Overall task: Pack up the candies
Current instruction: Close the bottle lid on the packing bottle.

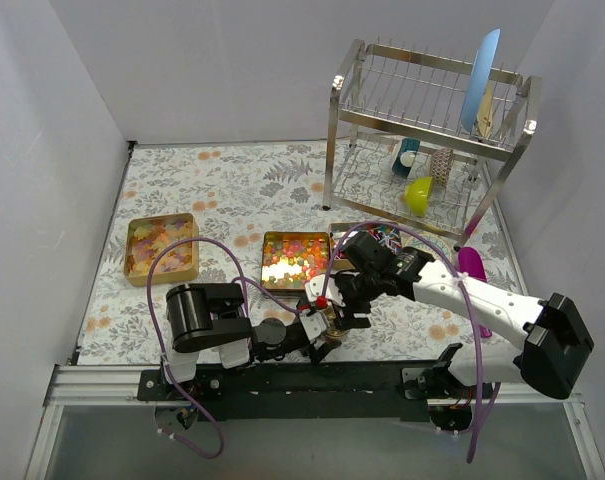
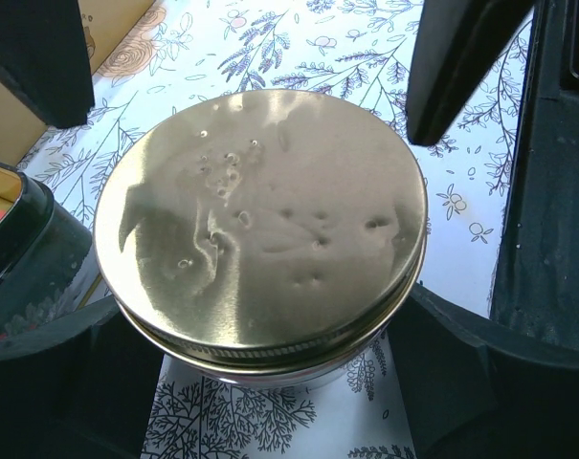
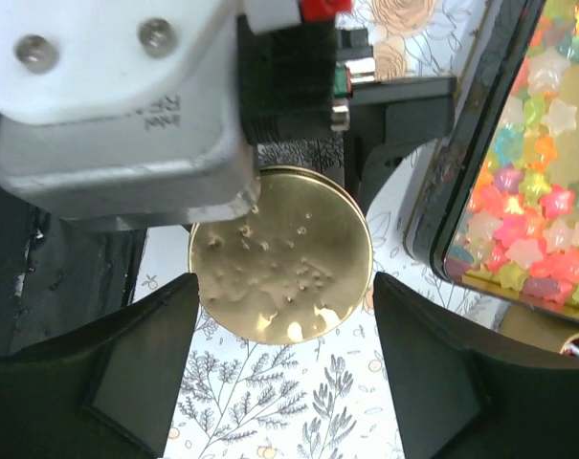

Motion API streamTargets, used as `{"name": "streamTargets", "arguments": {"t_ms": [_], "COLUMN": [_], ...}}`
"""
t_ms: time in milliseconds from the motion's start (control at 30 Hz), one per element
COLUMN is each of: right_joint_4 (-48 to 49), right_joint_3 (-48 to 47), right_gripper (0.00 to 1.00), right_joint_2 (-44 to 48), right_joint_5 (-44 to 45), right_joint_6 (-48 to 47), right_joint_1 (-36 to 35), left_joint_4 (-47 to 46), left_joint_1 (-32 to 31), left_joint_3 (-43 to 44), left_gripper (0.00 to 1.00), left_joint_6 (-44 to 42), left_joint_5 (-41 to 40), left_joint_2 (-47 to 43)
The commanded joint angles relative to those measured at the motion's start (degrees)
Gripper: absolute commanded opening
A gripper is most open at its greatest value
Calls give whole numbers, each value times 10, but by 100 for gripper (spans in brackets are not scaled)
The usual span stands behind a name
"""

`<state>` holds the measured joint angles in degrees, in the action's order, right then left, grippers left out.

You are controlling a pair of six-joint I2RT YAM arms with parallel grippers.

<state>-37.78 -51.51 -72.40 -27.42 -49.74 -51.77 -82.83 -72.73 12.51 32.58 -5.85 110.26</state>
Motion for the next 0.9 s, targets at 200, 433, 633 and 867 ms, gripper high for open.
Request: {"name": "streamTargets", "arguments": {"t_ms": [200, 433, 633, 867], "right_joint_4": [55, 70, 57, 72], "right_joint_3": [33, 34, 38, 62], "right_gripper": [63, 55, 43, 31], "right_joint_2": [-15, -59, -70, -75], "right_joint_5": [-76, -83, -94, -67], "right_joint_6": [17, 7, -3, 7], "right_joint_1": [0, 0, 1, 0], "left_joint_4": [-129, -130, -131, -135], "left_joint_1": [-4, -4, -4, -4], "left_joint_3": [-33, -35, -33, -34], "left_gripper": [65, 65, 65, 65], "left_joint_6": [-69, -69, -68, -66], "left_joint_5": [-34, -38, -41, -41], "left_joint_2": [66, 65, 66, 70]}}
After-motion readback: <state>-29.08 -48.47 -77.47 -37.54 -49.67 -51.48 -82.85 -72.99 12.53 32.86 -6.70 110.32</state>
